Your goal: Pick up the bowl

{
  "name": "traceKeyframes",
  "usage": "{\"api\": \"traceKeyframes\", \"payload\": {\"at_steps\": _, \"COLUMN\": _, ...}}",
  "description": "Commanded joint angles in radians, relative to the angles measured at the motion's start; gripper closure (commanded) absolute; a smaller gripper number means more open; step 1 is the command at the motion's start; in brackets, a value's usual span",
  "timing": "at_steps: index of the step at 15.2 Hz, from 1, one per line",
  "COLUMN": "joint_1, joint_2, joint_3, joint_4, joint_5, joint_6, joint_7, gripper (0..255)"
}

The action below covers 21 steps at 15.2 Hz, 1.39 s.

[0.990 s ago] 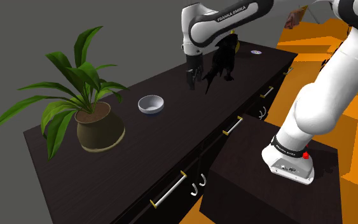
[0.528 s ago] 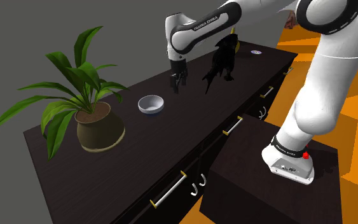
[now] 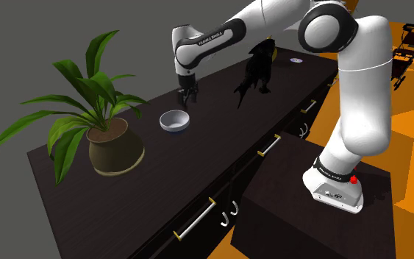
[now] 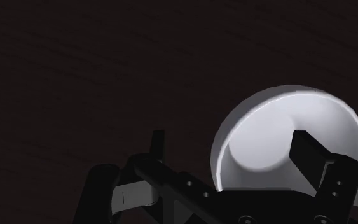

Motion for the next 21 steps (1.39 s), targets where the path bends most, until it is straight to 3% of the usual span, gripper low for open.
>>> {"api": "traceKeyframes", "payload": {"at_steps": 1, "joint_1": 0.006, "joint_2": 0.092, "joint_3": 0.004, "joint_4": 0.117, "joint_5": 0.003, "joint_6": -0.016, "joint_7": 0.005, "gripper": 0}}
{"api": "traceKeyframes", "payload": {"at_steps": 3, "joint_1": 0.009, "joint_2": 0.139, "joint_3": 0.006, "joint_4": 0.181, "joint_5": 0.004, "joint_6": -0.027, "joint_7": 0.006, "gripper": 0}}
{"api": "traceKeyframes", "payload": {"at_steps": 12, "joint_1": 0.01, "joint_2": 0.18, "joint_3": 0.006, "joint_4": 0.142, "joint_5": 0.004, "joint_6": 0.052, "joint_7": 0.001, "gripper": 0}}
{"api": "traceKeyframes", "payload": {"at_steps": 13, "joint_1": 0.01, "joint_2": 0.181, "joint_3": 0.006, "joint_4": 0.143, "joint_5": 0.004, "joint_6": 0.052, "joint_7": 0.001, "gripper": 255}}
{"api": "traceKeyframes", "payload": {"at_steps": 21, "joint_1": 0.01, "joint_2": 0.18, "joint_3": 0.006, "joint_4": 0.143, "joint_5": 0.004, "joint_6": 0.052, "joint_7": 0.001, "gripper": 255}}
